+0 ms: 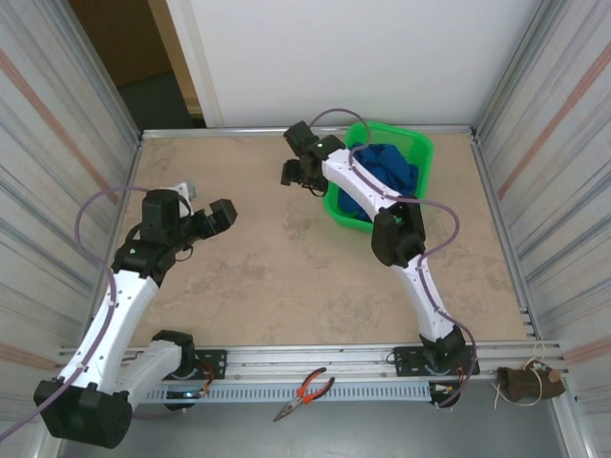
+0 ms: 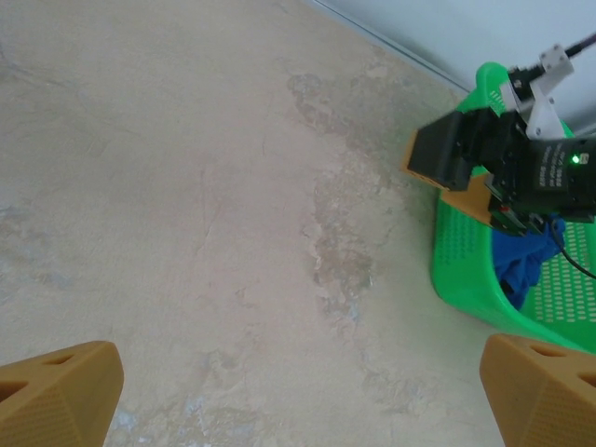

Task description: Fold the inside-out t-shirt

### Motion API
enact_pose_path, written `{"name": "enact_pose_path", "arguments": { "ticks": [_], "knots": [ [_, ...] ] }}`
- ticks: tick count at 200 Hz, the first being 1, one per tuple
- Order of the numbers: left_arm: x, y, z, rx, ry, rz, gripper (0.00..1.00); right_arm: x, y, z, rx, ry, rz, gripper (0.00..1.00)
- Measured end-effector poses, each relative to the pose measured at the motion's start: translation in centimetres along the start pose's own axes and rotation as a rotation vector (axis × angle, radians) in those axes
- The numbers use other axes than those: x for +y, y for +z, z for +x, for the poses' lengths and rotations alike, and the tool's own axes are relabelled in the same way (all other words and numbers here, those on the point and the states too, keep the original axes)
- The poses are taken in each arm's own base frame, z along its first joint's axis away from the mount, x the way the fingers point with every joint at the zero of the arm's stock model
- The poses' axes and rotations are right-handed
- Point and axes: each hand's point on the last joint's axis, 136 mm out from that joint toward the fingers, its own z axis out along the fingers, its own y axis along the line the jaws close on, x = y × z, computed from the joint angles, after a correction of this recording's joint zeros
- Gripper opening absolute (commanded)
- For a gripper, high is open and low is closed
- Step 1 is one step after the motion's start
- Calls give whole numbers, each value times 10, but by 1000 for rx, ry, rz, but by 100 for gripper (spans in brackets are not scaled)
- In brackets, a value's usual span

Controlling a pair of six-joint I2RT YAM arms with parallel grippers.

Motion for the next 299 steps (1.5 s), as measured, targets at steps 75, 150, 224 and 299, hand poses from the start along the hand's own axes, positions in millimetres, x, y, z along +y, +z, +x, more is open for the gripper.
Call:
{"name": "enact_pose_path", "arguments": {
  "ticks": [75, 150, 224, 299],
  "knots": [
    [6, 6, 12, 27, -5, -8, 99, -140, -23, -7, -2, 190, 113, 80],
    [7, 16, 12, 39, -7, -8, 99, -120, -7, -55, -143, 207, 35, 80],
    [8, 36, 21, 100, -16, -11, 99, -153, 2, -127, -317, 341, 105, 80],
    [13, 46, 28, 134, -22, -27, 99, -196, -5, -184, -470, 476, 172, 81]
  ]
}}
